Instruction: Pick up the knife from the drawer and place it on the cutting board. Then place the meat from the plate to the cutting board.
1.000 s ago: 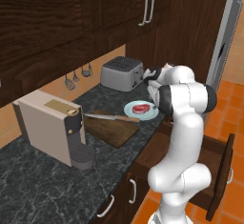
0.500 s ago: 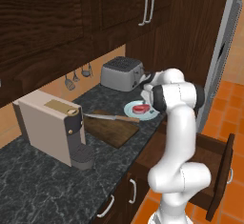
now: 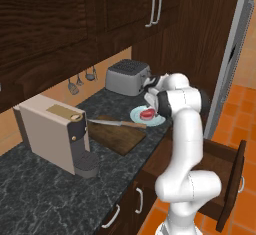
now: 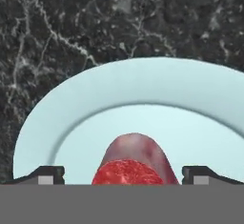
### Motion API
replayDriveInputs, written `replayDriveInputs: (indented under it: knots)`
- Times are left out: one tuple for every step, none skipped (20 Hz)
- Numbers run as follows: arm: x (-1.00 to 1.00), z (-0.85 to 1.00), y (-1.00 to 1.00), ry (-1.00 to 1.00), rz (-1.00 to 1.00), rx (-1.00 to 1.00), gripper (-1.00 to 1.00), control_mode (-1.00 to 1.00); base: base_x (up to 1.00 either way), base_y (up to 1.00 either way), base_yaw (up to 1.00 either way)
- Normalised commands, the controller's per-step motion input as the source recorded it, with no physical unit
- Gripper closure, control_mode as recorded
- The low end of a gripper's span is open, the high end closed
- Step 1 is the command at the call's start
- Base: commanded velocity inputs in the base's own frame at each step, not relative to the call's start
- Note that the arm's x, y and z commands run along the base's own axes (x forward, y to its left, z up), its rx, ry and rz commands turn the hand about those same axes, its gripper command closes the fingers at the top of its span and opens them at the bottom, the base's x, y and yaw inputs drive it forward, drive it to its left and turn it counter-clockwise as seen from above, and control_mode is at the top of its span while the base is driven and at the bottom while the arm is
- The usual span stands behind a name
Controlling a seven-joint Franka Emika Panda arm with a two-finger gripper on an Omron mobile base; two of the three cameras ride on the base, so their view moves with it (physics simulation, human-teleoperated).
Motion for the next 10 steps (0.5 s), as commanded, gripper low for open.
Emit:
replayDriveInputs:
  knots:
    - [0.0, -0.51, 0.49, 0.0, 0.01, -0.06, -1.0, -1.0, 0.0, 0.0, 0.0]
    - [-0.05, -0.57, 0.56, 0.0, 0.02, -0.07, -1.0, -1.0, 0.0, 0.0, 0.0]
    - [-0.12, -0.55, 0.57, 0.0, 0.02, -0.06, 1.0, -1.0, 0.0, 0.0, 0.0]
    - [-0.11, -0.48, 0.56, 0.0, 0.03, -0.05, 1.0, -1.0, 0.0, 0.0, 0.0]
    - [-0.17, -0.22, 0.4, 0.0, 0.03, -0.02, 1.0, -1.0, 0.0, 0.0, 0.0]
    - [-0.29, -0.01, 0.33, -0.04, 0.03, 0.0, 1.0, -1.0, 0.0, 0.0, 0.0]
    - [-0.49, 0.0, 0.11, -0.07, 0.03, 0.0, 1.0, -1.0, 0.0, 0.0, 0.0]
    - [-0.73, 0.19, 0.05, -0.15, 0.02, 0.0, 1.0, -1.0, 0.0, 0.0, 0.0]
    - [-0.95, 0.49, 0.0, -0.17, 0.02, 0.0, 1.0, -1.0, 0.0, 0.0, 0.0]
    - [-1.0, 0.65, 0.0, -0.21, 0.02, 0.0, 1.0, -1.0, 0.0, 0.0, 0.0]
